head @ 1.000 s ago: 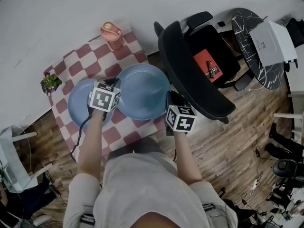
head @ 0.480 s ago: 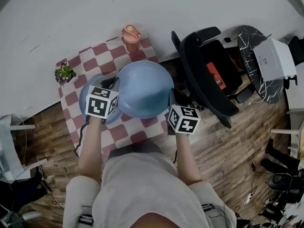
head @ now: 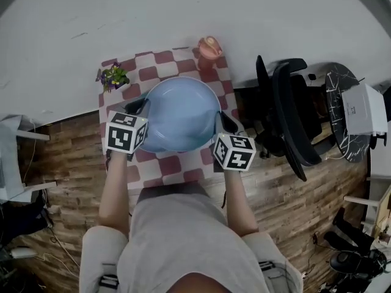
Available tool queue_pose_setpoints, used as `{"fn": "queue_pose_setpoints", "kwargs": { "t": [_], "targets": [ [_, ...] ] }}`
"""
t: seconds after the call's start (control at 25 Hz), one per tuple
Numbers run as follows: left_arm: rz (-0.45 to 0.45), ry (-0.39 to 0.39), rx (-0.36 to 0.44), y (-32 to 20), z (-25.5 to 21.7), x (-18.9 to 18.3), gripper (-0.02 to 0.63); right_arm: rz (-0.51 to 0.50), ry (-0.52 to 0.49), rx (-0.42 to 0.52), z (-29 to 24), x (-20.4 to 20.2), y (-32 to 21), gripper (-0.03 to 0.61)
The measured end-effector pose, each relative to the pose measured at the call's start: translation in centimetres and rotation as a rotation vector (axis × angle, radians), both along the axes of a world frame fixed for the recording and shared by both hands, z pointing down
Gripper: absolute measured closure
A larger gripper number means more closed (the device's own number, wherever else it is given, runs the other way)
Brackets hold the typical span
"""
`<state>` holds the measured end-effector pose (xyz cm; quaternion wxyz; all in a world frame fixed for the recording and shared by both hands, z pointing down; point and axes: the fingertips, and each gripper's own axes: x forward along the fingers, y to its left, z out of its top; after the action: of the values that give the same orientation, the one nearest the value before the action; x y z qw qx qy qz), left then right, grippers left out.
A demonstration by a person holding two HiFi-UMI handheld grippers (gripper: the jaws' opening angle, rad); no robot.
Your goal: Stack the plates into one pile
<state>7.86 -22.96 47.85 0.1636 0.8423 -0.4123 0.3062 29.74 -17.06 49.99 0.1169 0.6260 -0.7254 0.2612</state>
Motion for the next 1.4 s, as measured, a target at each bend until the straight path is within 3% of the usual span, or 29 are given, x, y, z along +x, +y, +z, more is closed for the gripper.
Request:
{"fn": "queue_pose_setpoints", "kwargs": {
  "t": [0.24,0.48,1.4],
  "targets": [
    [-0.098,0.005,-0.022,0.9,0.8,-5.7,0.592,-0.093,0.003,-0.020,0.8,-5.3,-1.3,0.568],
    [-0.144,0.006,-0.051,1.5,2.1,-8.8,0.592,-0.141,0.018,-0.051,1.8,-8.1,-1.8,0.568],
    [-0.122,0.044,-0.266,0.1,10.3,-10.2,0.589,-0.140,0.092,-0.249,8.4,-9.6,-3.3,0.565]
  ]
}}
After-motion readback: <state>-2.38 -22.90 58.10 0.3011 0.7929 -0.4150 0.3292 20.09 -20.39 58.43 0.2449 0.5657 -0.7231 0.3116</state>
